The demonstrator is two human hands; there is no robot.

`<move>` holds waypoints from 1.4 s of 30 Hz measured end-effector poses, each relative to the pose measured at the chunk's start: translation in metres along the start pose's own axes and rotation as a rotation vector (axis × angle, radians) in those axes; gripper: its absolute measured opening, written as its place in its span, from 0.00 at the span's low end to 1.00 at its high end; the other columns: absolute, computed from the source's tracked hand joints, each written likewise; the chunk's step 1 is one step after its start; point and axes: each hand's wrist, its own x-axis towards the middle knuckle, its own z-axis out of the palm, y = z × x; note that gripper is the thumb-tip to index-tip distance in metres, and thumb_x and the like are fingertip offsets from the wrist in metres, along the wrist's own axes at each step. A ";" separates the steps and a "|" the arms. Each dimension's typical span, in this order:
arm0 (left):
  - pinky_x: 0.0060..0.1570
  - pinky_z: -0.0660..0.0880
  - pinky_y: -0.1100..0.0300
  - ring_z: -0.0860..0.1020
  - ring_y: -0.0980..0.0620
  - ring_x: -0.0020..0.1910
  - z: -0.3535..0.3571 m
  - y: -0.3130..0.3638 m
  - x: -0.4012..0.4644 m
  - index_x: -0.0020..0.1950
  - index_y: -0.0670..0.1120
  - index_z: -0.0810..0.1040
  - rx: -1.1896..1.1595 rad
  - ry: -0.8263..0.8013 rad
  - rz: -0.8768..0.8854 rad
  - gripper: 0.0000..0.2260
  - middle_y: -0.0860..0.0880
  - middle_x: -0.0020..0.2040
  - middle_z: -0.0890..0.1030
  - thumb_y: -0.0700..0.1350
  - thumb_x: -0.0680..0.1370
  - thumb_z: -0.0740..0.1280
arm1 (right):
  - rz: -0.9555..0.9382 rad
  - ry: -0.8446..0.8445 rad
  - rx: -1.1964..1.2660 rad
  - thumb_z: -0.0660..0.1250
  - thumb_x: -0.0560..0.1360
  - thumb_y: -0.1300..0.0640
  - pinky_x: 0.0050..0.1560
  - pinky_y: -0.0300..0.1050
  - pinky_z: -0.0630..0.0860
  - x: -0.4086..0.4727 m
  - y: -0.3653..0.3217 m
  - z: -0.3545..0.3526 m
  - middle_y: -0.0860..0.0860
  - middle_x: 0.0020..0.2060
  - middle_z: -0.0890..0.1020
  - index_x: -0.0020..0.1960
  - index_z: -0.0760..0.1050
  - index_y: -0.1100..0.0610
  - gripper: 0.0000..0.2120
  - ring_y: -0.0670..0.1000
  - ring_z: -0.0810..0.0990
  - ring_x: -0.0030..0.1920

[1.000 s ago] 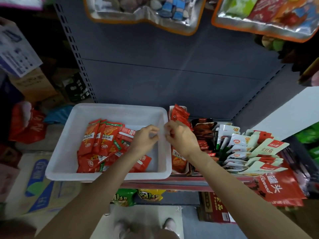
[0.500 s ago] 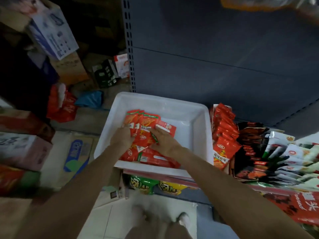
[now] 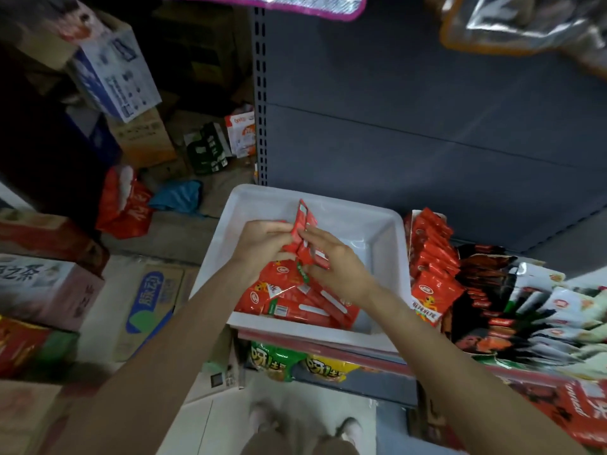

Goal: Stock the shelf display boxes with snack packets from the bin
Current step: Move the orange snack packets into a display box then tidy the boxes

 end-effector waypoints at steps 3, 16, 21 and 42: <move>0.42 0.79 0.65 0.83 0.51 0.45 0.023 0.004 -0.001 0.61 0.37 0.77 -0.126 -0.075 0.012 0.12 0.41 0.51 0.82 0.36 0.77 0.66 | 0.013 0.099 0.024 0.66 0.73 0.66 0.65 0.24 0.58 -0.015 0.003 -0.021 0.51 0.69 0.70 0.71 0.66 0.55 0.28 0.48 0.69 0.68; 0.45 0.75 0.70 0.75 0.54 0.51 0.162 -0.009 0.001 0.60 0.41 0.75 0.412 -0.377 0.205 0.13 0.43 0.57 0.79 0.34 0.76 0.67 | 0.222 0.726 0.045 0.65 0.77 0.59 0.46 0.43 0.75 -0.107 0.058 -0.136 0.48 0.45 0.81 0.56 0.75 0.57 0.08 0.48 0.80 0.45; 0.51 0.72 0.66 0.75 0.49 0.60 0.187 -0.022 -0.004 0.64 0.41 0.74 0.516 -0.409 0.154 0.16 0.41 0.62 0.76 0.36 0.77 0.65 | 0.286 0.684 -0.108 0.64 0.78 0.57 0.41 0.45 0.74 -0.122 0.072 -0.146 0.53 0.44 0.83 0.54 0.75 0.58 0.07 0.53 0.81 0.43; 0.56 0.77 0.53 0.79 0.49 0.54 0.152 -0.043 -0.002 0.58 0.42 0.77 0.542 -0.289 0.179 0.11 0.45 0.55 0.80 0.34 0.77 0.63 | 0.252 0.277 -0.308 0.65 0.74 0.62 0.46 0.52 0.77 -0.101 0.075 -0.092 0.55 0.55 0.76 0.60 0.74 0.56 0.14 0.57 0.78 0.51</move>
